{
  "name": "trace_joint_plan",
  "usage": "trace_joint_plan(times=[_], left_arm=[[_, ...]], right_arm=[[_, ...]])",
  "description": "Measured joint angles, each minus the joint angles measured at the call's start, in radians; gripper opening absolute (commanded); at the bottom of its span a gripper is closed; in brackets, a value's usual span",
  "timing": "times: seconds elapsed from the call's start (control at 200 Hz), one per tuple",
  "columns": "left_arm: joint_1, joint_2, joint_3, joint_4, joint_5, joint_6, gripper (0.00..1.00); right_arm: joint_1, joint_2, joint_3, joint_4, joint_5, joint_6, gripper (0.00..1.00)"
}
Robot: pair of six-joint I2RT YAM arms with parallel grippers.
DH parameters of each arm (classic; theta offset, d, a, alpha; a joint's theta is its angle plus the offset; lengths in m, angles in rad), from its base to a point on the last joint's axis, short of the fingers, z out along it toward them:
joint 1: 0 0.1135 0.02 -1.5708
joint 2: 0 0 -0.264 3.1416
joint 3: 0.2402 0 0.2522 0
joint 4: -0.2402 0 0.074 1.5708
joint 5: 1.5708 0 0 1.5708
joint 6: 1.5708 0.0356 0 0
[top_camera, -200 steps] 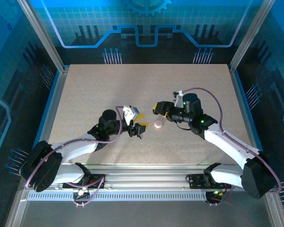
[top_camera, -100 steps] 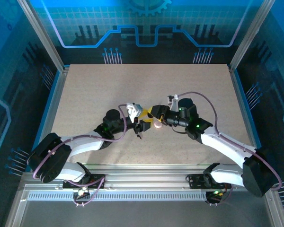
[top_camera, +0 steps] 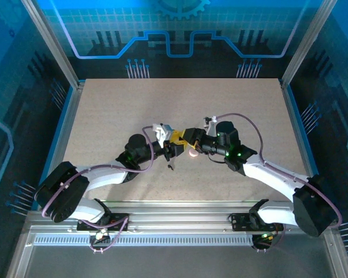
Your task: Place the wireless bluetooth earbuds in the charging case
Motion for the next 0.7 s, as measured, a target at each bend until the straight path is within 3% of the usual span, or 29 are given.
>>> trace_joint_plan(times=[0.22,0.485,0.7], left_arm=[[0.000,0.000,0.000,-0.001,-0.014,0.004,0.28],[0.000,-0.005,0.007,-0.030,0.006,-0.003,0.17],[-0.001,-0.036,0.015,-0.071,0.036,-0.027,0.14]], right_arm=[[0.001,0.000,0.000,0.002,0.002,0.003,0.52],[0.007,0.000,0.000,0.000,0.006,-0.018,0.65],[-0.005,-0.050,0.003,-0.030,-0.011,-0.118,0.76]])
